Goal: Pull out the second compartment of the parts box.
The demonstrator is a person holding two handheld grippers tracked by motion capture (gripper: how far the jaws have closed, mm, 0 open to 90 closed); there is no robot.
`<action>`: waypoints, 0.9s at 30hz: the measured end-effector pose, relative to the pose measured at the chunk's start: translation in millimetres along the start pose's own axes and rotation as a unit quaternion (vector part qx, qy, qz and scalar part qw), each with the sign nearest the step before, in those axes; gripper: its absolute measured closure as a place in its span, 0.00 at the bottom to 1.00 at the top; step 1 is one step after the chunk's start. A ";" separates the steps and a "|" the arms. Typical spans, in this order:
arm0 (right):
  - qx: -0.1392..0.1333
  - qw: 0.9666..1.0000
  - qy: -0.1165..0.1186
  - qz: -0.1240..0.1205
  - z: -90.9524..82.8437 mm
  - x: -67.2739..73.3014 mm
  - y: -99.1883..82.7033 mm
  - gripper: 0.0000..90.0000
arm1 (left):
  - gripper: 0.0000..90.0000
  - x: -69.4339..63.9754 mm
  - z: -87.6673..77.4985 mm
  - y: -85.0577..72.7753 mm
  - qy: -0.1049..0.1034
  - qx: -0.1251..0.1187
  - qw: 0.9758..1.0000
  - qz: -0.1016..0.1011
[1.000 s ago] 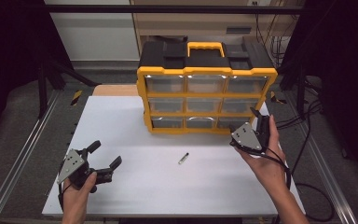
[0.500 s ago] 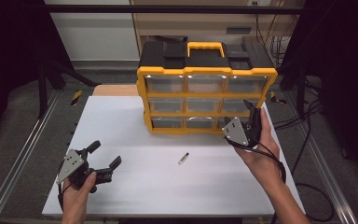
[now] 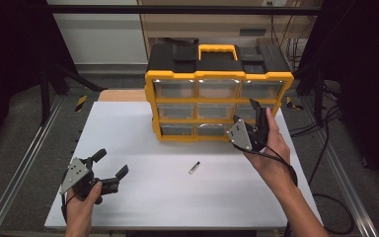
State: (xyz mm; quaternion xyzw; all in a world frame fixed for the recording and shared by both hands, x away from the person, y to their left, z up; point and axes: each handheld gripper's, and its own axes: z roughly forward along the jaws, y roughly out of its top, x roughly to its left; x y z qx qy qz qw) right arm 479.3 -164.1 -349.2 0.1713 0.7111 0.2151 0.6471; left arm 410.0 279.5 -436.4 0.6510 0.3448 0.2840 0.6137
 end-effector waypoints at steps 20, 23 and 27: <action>-0.013 0.998 -0.041 -0.046 10.2 -8.5 28.3 0.42 | 0.01 -0.7 1.7 -0.8 -0.005 0.003 1.000 -0.001; -0.014 0.997 -0.045 -0.063 11.9 -9.6 31.4 0.44 | 0.01 -0.8 2.2 -0.9 -0.006 0.003 1.000 -0.001; -0.014 0.997 -0.047 -0.067 13.8 -11.0 33.7 0.46 | 0.01 -0.9 2.7 -1.0 -0.006 0.003 1.000 -0.001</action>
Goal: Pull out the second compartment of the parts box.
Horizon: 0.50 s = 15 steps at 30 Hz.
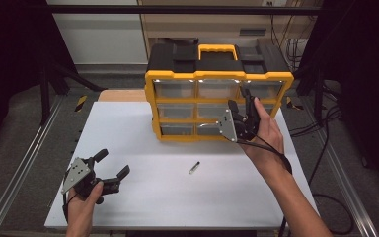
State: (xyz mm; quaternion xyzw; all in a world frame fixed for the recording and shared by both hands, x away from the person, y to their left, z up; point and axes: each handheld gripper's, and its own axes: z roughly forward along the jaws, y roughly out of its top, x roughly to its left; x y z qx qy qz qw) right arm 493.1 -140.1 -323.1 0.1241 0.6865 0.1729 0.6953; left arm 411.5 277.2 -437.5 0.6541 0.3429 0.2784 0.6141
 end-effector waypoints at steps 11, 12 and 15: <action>0.006 1.000 -0.012 -0.021 5.2 2.7 1.1 0.53 | 0.01 -0.2 0.3 0.0 -0.001 0.002 1.000 0.001; 0.007 1.000 -0.012 -0.022 5.6 2.8 0.9 0.54 | 0.01 -0.3 0.4 0.0 -0.001 0.002 1.000 0.001; 0.009 0.999 -0.015 -0.028 7.6 3.1 0.2 0.57 | 0.01 -0.5 0.4 0.0 -0.002 0.003 1.000 0.002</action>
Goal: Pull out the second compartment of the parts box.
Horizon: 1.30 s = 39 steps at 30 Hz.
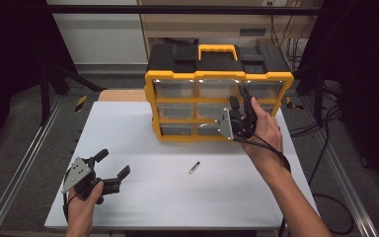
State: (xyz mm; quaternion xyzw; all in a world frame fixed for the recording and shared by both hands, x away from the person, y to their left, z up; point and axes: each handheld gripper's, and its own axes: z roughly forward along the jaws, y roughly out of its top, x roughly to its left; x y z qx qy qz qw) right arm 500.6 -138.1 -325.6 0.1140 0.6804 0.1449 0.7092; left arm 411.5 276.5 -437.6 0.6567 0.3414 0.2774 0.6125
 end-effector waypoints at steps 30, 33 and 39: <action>0.003 0.998 -0.028 -0.061 15.6 -1.9 15.9 0.79 | 0.02 1.2 0.4 0.0 -0.002 0.000 1.000 -0.003; 0.003 0.998 -0.031 -0.060 16.0 -1.9 16.2 0.79 | 0.02 1.6 1.2 -0.3 0.006 0.003 1.000 -0.003; 0.003 0.997 -0.038 -0.066 16.7 -0.2 17.1 0.81 | 0.02 0.9 1.4 -0.4 0.007 0.006 1.000 0.000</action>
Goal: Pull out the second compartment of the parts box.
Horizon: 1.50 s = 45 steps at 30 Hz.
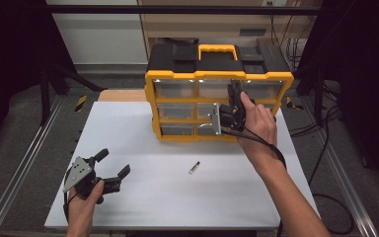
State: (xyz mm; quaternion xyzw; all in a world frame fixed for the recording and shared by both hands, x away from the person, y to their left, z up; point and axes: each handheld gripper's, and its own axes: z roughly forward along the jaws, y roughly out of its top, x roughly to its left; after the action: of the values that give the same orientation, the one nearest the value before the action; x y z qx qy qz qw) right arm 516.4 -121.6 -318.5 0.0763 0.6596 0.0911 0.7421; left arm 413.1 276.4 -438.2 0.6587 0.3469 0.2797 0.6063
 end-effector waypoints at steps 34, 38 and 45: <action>0.015 0.999 -0.027 -0.036 2.3 5.7 3.7 0.88 | 0.03 -1.9 -0.2 0.3 -0.007 0.002 1.000 0.004; 0.012 0.999 -0.029 -0.039 2.6 5.8 3.6 0.88 | 0.03 -2.2 0.1 0.2 -0.007 0.002 1.000 0.003; 0.015 0.998 -0.032 -0.042 2.4 6.8 3.9 0.89 | 0.03 -2.2 -0.3 0.4 -0.007 0.002 1.000 0.004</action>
State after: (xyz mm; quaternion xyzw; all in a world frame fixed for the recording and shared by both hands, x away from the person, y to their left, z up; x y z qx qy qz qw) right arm 519.5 -116.2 -323.9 0.0630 0.6392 0.0476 0.7650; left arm 411.7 274.8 -437.6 0.6632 0.3401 0.2771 0.6064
